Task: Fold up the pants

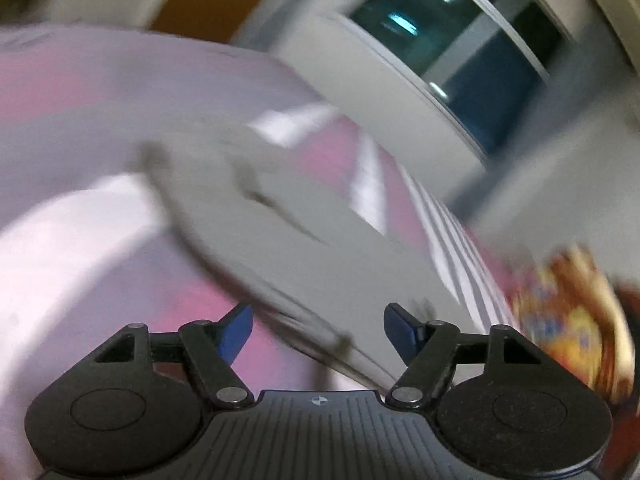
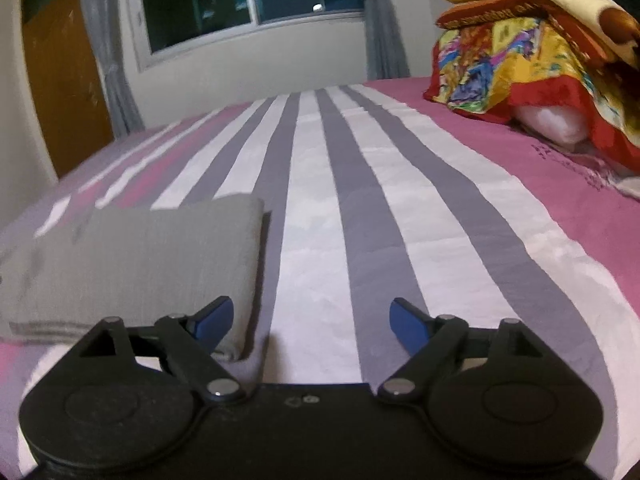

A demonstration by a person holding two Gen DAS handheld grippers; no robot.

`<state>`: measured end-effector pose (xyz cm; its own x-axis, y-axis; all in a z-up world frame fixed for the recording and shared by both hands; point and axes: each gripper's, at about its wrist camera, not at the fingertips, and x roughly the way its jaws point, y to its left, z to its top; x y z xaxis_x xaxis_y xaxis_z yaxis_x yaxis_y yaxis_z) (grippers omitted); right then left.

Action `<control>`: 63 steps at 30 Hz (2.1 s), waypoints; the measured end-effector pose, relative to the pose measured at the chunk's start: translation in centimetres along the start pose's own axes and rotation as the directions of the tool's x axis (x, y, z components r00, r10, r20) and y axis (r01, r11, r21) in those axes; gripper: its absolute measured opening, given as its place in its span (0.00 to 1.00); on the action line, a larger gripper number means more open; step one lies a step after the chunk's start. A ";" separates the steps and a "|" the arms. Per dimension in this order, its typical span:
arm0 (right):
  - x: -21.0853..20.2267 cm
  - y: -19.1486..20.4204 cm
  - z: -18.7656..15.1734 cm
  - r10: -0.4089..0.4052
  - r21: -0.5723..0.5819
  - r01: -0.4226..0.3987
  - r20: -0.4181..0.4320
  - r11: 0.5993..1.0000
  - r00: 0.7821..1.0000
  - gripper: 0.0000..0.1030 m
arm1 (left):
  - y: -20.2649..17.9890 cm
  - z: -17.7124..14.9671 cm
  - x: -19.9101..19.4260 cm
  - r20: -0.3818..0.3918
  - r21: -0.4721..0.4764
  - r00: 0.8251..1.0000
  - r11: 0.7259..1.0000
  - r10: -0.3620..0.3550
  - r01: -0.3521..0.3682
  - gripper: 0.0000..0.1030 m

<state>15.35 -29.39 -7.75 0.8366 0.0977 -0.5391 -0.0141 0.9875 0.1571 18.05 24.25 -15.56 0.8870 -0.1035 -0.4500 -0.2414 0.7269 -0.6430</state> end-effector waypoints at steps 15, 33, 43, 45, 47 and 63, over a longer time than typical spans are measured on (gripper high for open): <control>1.9 -2.4 0.3 -0.198 0.170 0.200 -0.028 0.965 0.980 1.00 | 9.3 6.7 8.1 0.054 -0.205 0.995 0.974 -0.083 0.092 0.69; 3.2 -2.8 0.6 -0.235 0.171 0.245 -0.078 0.954 0.969 1.00 | 9.9 8.4 9.1 0.059 -0.199 0.997 0.978 -0.052 0.063 0.32; 3.2 -4.2 0.9 -0.371 0.010 0.375 -0.119 0.927 0.921 1.00 | -1.6 13.0 5.1 0.084 0.045 0.980 0.983 -0.180 0.177 0.32; 2.9 -4.8 0.8 -0.350 0.068 0.360 -0.120 0.931 0.929 1.00 | -6.2 13.3 5.6 0.063 0.126 0.977 0.972 -0.205 0.196 0.32; 2.4 -5.0 0.8 -0.337 0.100 0.347 -0.105 0.933 0.936 1.00 | -10.1 13.0 6.0 0.037 0.196 0.973 0.957 -0.228 0.216 0.32; -0.2 -9.7 0.3 -0.285 0.277 0.287 -0.048 0.917 0.957 1.00 | -31.0 -2.1 12.3 -0.294 0.536 0.927 0.762 -0.235 0.363 0.32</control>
<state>15.48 -39.03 -8.96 0.7786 -0.1821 -0.6005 0.3791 0.8991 0.2188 35.65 -1.02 -2.44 0.7631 -0.4657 -0.4481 0.3488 0.8805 -0.3211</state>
